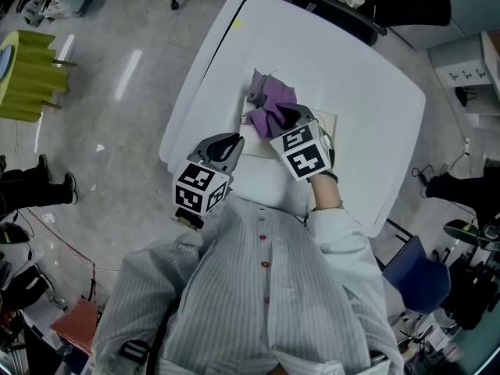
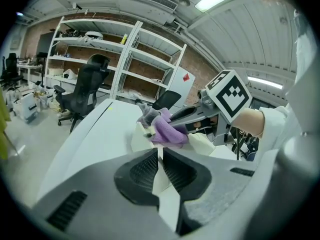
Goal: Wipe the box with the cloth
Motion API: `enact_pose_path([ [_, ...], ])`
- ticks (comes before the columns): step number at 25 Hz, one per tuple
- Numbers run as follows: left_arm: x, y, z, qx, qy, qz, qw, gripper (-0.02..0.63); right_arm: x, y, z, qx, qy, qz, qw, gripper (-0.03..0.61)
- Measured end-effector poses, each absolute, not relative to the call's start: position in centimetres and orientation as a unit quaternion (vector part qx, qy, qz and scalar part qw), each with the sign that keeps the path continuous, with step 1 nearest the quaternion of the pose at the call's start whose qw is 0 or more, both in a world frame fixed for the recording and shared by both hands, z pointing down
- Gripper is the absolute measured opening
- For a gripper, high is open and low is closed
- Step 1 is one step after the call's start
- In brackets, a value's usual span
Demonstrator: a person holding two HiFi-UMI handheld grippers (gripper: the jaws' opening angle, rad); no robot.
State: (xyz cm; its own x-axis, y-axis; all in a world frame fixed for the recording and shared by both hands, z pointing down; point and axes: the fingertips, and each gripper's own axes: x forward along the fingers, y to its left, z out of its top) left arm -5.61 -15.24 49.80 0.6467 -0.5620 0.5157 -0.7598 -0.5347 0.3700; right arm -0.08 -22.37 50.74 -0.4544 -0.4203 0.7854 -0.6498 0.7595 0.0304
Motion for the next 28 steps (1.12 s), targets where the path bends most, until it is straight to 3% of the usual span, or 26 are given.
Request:
enact_pose_path([
  [28,-5.2,-15.8,50.0,0.859,-0.378,0.189,0.289,0.014,13.2,-22.5,51.0,0.403,-0.755,0.136,0.499,0.055],
])
